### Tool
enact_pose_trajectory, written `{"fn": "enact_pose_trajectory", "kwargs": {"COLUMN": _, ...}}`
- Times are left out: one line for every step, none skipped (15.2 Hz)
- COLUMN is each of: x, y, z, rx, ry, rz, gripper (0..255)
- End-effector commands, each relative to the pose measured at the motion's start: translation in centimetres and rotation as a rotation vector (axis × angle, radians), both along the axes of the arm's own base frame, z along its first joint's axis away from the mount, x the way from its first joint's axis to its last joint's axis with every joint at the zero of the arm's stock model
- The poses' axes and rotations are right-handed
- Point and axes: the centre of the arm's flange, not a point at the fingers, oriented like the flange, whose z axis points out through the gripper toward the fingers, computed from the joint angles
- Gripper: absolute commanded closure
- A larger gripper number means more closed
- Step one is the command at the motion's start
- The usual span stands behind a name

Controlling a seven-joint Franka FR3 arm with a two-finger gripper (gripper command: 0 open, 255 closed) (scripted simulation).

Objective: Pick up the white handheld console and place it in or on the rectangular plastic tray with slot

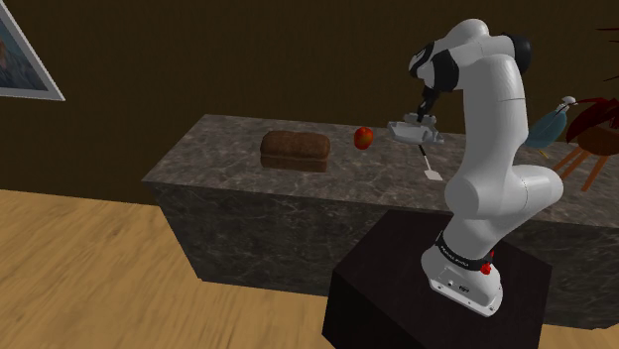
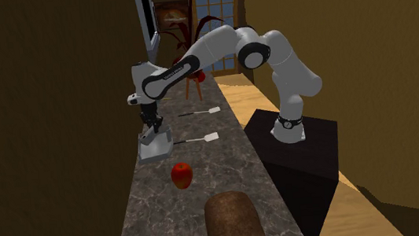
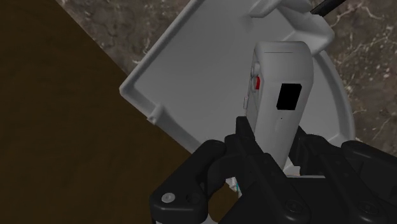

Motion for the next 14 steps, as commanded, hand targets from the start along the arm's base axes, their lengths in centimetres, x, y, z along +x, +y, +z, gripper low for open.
{"fn": "enact_pose_trajectory", "kwargs": {"x": 0.0, "y": 0.0, "z": 0.0, "rx": 0.0, "ry": 0.0, "rz": 0.0, "gripper": 0}}
{"fn": "enact_pose_trajectory", "kwargs": {"x": 0.0, "y": 0.0, "z": 0.0, "rx": 0.0, "ry": 0.0, "rz": 0.0, "gripper": 0}}
{"fn": "enact_pose_trajectory", "kwargs": {"x": 0.0, "y": 0.0, "z": 0.0, "rx": 0.0, "ry": 0.0, "rz": 0.0, "gripper": 0}}
{"fn": "enact_pose_trajectory", "kwargs": {"x": 0.0, "y": 0.0, "z": 0.0, "rx": 0.0, "ry": 0.0, "rz": 0.0, "gripper": 0}}
{"fn": "enact_pose_trajectory", "kwargs": {"x": 0.0, "y": 0.0, "z": 0.0, "rx": 0.0, "ry": 0.0, "rz": 0.0, "gripper": 0}}
{"fn": "enact_pose_trajectory", "kwargs": {"x": 0.0, "y": 0.0, "z": 0.0, "rx": 0.0, "ry": 0.0, "rz": 0.0, "gripper": 0}}
{"fn": "enact_pose_trajectory", "kwargs": {"x": -0.1, "y": 0.0, "z": 1.3, "rx": 0.0, "ry": 0.0, "rz": 0.0, "gripper": 0}}
{"fn": "enact_pose_trajectory", "kwargs": {"x": -0.1, "y": 0.1, "z": 2.6, "rx": 0.0, "ry": 0.0, "rz": 0.0, "gripper": 0}}
{"fn": "enact_pose_trajectory", "kwargs": {"x": -0.2, "y": 0.1, "z": 4.0, "rx": 0.0, "ry": 0.0, "rz": 0.0, "gripper": 0}}
{"fn": "enact_pose_trajectory", "kwargs": {"x": -0.2, "y": 0.1, "z": 5.0, "rx": 0.0, "ry": 0.0, "rz": 0.0, "gripper": 0}}
{"fn": "enact_pose_trajectory", "kwargs": {"x": -0.2, "y": 0.1, "z": 5.0, "rx": 0.0, "ry": 0.0, "rz": 0.0, "gripper": 0}}
{"fn": "enact_pose_trajectory", "kwargs": {"x": -0.2, "y": 0.1, "z": 5.0, "rx": 0.0, "ry": 0.0, "rz": 0.0, "gripper": 0}}
{"fn": "enact_pose_trajectory", "kwargs": {"x": -0.2, "y": 0.1, "z": 5.0, "rx": 0.0, "ry": 0.0, "rz": 0.0, "gripper": 0}}
{"fn": "enact_pose_trajectory", "kwargs": {"x": -0.2, "y": 0.1, "z": 5.0, "rx": 0.0, "ry": 0.0, "rz": 0.0, "gripper": 0}}
